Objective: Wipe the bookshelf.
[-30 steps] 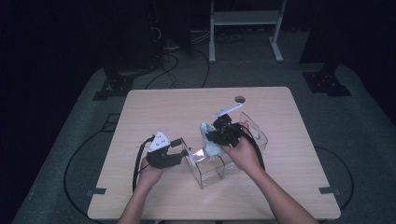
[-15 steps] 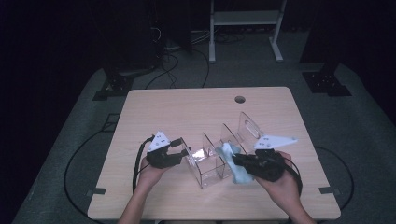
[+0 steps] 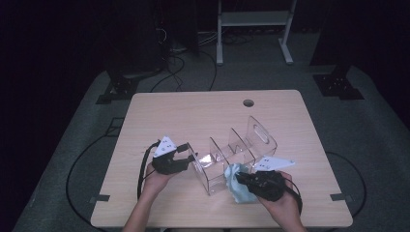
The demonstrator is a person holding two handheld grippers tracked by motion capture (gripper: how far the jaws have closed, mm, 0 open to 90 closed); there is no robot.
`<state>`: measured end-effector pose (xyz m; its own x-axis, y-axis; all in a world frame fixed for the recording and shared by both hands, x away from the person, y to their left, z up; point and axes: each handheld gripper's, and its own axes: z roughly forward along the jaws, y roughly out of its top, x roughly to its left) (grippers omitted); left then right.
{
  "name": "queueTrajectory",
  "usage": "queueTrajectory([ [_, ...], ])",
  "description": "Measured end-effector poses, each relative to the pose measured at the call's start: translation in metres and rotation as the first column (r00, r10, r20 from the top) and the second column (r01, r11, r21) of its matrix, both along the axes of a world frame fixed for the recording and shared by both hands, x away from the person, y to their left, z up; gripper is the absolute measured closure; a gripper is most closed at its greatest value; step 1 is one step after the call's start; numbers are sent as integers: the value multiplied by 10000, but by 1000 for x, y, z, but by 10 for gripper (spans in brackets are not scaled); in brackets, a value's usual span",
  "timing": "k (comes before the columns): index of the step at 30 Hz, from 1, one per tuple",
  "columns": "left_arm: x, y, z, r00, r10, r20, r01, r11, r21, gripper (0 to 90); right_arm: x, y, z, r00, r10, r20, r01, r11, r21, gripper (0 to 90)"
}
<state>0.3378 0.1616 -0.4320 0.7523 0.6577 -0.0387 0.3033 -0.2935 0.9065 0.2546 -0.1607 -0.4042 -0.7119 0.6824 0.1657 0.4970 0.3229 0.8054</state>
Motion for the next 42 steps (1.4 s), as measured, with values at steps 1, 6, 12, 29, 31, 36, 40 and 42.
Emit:
queueTrajectory([
  [1,0,0,0,10000,-11,20,11,10000,-9,471,2,-1,-1,10000,-34,19,34,10000,56,841],
  [6,-2,-6,1,9997,-219,145,217,9996,157,460,12,-12,-6,9965,-732,394,739,9971,-175,841],
  [12,-3,-7,1,9992,-393,67,393,9992,31,454,30,-26,-15,9915,-1288,164,1289,9917,-21,840],
  [29,-6,-8,1,9913,-1316,-23,1316,9913,-3,493,27,-25,-22,9960,-862,-213,875,9939,672,841],
  [31,-7,-13,2,9896,-1440,44,1439,9895,164,492,30,-30,-23,9933,-1118,-277,1134,9915,645,841],
  [36,-7,-12,2,9895,-1442,48,1441,9893,217,503,22,-25,-22,9968,-736,-311,758,9944,734,840],
  [40,-8,-12,2,9898,-1427,45,1426,9895,230,512,12,-19,-19,9989,-12,-479,58,9955,950,840],
  [42,-8,-12,2,9883,-1528,37,1527,9880,218,515,11,-19,-19,9987,107,-492,-61,9957,926,841],
])
